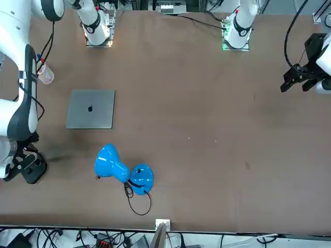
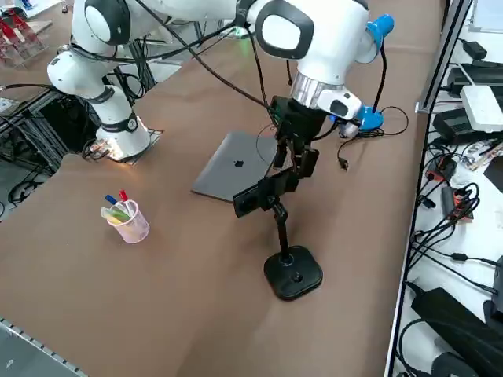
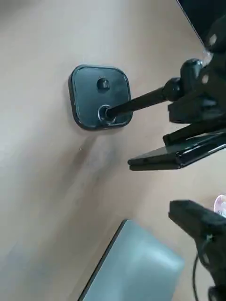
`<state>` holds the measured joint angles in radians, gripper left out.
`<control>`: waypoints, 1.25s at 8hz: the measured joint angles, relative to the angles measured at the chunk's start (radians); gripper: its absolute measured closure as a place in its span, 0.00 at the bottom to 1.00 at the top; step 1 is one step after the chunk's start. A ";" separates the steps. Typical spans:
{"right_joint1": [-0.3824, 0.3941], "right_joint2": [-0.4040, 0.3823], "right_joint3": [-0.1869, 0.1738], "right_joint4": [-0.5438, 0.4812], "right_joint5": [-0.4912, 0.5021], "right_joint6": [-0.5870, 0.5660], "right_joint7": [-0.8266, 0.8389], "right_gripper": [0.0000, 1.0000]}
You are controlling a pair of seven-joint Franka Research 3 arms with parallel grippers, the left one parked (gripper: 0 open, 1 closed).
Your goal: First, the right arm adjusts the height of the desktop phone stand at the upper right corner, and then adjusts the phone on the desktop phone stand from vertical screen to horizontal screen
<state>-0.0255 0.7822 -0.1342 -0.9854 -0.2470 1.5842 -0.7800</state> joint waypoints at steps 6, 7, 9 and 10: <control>0.033 -0.180 0.007 0.008 0.177 -0.015 0.393 0.00; 0.046 -0.215 0.007 0.006 0.222 -0.023 0.458 0.00; 0.050 -0.296 0.007 -0.019 0.264 -0.045 0.497 0.00; 0.049 -0.343 0.007 -0.057 0.268 -0.048 0.511 0.00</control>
<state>0.0240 0.4394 -0.1277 -1.0426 0.0206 1.5365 -0.2687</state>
